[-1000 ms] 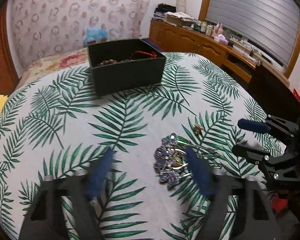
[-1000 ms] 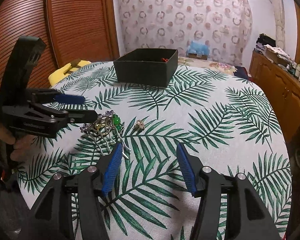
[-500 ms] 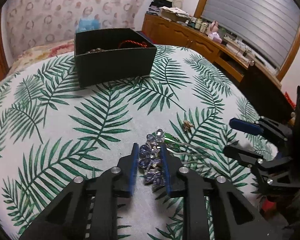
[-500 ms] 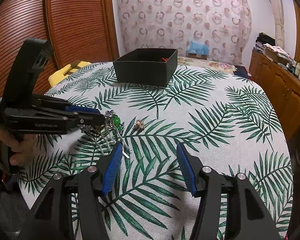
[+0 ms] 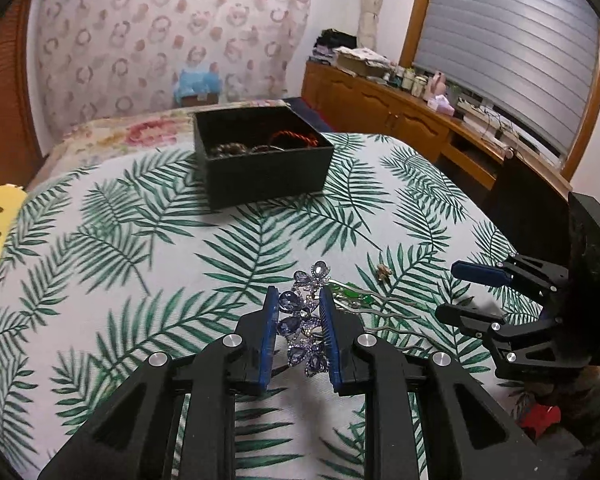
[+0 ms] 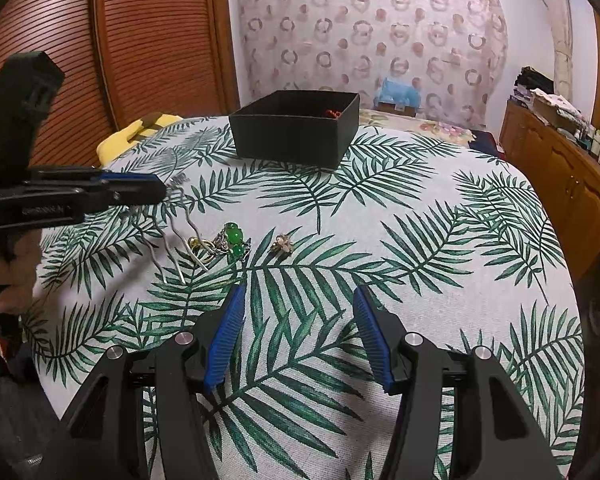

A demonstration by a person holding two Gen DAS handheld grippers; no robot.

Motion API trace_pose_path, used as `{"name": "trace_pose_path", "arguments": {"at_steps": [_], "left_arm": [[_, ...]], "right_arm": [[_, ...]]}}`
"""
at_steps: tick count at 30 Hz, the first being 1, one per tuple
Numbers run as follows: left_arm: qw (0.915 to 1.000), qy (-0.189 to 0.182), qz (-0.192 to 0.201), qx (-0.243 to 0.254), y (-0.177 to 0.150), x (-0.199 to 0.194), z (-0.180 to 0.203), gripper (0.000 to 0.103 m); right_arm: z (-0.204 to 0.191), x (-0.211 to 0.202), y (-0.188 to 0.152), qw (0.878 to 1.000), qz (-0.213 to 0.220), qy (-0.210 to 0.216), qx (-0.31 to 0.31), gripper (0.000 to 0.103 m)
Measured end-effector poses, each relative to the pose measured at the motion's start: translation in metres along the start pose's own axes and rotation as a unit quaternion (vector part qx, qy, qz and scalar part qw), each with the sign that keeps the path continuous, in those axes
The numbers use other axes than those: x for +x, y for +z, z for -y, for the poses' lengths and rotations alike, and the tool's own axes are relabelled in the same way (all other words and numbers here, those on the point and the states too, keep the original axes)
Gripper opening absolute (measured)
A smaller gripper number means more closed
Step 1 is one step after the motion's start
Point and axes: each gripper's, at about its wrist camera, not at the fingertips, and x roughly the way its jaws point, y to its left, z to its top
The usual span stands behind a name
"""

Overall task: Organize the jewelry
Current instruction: 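Grasp the blue crystal hair comb with the left gripper while the right gripper grasps the green jade earring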

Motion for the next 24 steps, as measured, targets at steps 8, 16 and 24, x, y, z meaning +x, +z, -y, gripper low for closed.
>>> {"name": "trace_pose_path", "arguments": {"at_steps": [8, 16, 24], "left_arm": [[0.9995, 0.024, 0.016, -0.009, -0.007, -0.012, -0.015, 0.019], [0.9986, 0.037, 0.030, -0.022, -0.009, -0.022, -0.028, 0.019], [0.9982, 0.040, 0.033, -0.030, -0.014, -0.025, -0.036, 0.019]], "right_arm": [[-0.012, 0.005, 0.018, 0.999, -0.005, 0.024, -0.031, 0.044], [-0.027, 0.024, 0.044, 0.996, -0.023, 0.048, -0.070, 0.029], [-0.038, 0.047, 0.053, 0.992, -0.053, 0.055, -0.100, 0.025]]}}
